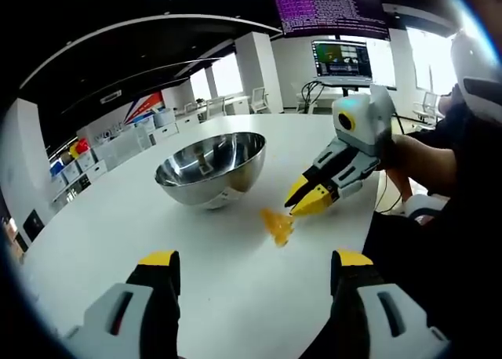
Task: Pick up the QQ candy scattered on the table and place it into the stainless steel bowl on the table
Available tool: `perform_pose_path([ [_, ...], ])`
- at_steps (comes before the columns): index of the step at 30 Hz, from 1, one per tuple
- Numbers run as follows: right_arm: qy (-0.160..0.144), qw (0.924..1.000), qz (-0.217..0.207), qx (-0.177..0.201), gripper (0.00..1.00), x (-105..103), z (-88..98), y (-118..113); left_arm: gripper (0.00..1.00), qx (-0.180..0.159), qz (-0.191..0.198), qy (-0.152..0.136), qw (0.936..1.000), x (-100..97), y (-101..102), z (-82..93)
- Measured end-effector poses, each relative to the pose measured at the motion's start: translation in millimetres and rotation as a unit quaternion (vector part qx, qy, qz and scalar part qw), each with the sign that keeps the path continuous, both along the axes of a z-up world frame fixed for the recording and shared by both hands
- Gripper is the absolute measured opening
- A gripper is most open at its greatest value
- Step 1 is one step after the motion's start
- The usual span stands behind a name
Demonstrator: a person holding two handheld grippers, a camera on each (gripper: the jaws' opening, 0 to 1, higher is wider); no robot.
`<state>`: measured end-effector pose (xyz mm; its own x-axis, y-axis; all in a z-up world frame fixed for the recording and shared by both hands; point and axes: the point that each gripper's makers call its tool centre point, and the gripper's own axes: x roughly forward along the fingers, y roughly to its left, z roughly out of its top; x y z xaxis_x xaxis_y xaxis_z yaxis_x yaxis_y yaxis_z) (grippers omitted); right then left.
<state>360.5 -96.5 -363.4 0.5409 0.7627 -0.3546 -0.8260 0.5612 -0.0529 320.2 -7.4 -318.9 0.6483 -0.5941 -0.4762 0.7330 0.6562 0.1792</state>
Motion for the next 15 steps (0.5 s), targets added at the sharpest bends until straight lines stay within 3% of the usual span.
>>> perform_pose_path([
  [15, 0.015, 0.9998, 0.016, -0.003, 0.07, -4.2, -7.6, 11.1, 0.78, -0.001, 0.000, 0.003, 1.0000, 0.2, -0.6, -2.2],
])
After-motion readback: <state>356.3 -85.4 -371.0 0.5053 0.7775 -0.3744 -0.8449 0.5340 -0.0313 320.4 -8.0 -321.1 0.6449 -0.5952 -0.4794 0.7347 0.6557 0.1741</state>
